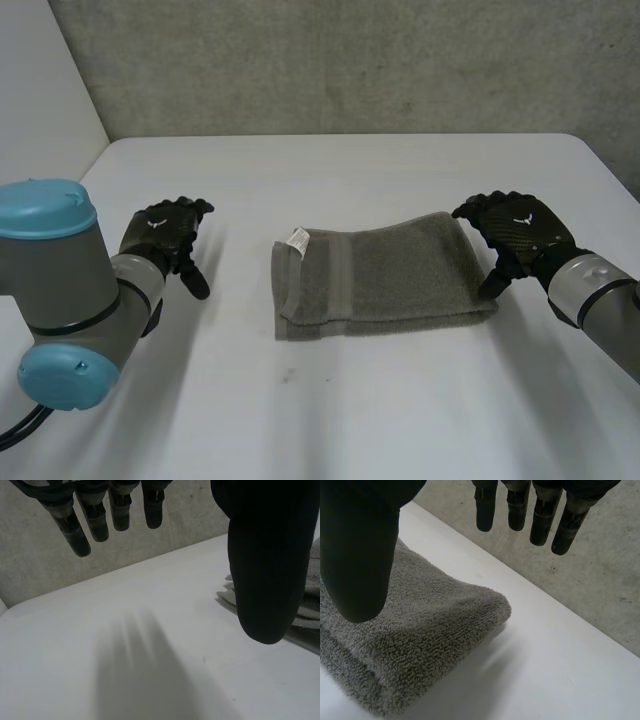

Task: Fold the towel.

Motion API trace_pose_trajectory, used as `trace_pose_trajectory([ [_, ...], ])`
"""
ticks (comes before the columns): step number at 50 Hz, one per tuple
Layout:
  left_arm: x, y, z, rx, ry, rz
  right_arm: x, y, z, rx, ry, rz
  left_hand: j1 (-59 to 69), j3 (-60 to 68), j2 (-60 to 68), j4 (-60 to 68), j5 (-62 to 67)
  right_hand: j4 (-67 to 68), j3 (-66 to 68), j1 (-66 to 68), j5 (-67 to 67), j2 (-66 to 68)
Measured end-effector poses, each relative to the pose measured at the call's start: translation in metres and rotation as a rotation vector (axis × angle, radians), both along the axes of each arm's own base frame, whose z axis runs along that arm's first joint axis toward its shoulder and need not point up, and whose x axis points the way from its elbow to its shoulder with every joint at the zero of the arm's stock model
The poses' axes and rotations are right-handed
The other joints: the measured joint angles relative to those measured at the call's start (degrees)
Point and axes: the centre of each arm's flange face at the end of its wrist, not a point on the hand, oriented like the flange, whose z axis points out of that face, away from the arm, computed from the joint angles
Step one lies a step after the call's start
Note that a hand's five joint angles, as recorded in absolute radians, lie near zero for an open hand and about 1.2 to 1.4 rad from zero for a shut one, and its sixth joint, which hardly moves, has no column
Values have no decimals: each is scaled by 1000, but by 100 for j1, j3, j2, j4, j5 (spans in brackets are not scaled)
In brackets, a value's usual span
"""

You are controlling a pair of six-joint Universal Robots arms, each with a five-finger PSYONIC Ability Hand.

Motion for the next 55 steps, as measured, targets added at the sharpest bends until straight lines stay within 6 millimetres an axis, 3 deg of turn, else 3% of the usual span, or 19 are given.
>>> trace_pose_trajectory([
  [20,0,0,-2,-4,2,-1,-6,-10,-21,27,5,-15,0,0,-4,0,0,215,279,125,237,251],
  [30,1,0,-3,-3,1,-1,-12,-18,-48,80,14,-24,0,0,-4,0,0,3144,3335,2662,2932,3277],
  [31,1,0,-2,-4,1,-1,-12,-18,-50,86,12,-18,0,0,-4,0,0,4475,4591,3785,4229,4600],
  [32,1,0,-2,-4,2,-1,-11,-18,-51,90,10,-12,0,0,-4,0,0,5030,5135,4222,4789,5117],
  [35,1,0,-1,-7,3,-1,-10,-18,-51,91,6,-3,0,0,-5,0,0,5430,5518,4397,5185,5409],
  [46,2,2,8,-30,12,0,1,-23,-21,19,-6,9,0,0,-5,0,0,5478,5546,4397,5229,5415],
  [48,2,3,10,-33,13,0,5,-16,-21,38,-3,19,0,0,-5,0,0,3876,3922,3159,3916,3804],
  [50,2,4,10,-34,14,-1,6,-11,-24,60,2,24,0,0,-5,0,0,3178,3287,2657,3284,3152],
  [55,2,4,10,-34,14,-2,6,-1,-33,101,16,29,0,0,-5,0,0,2629,2774,2275,2696,2737],
])
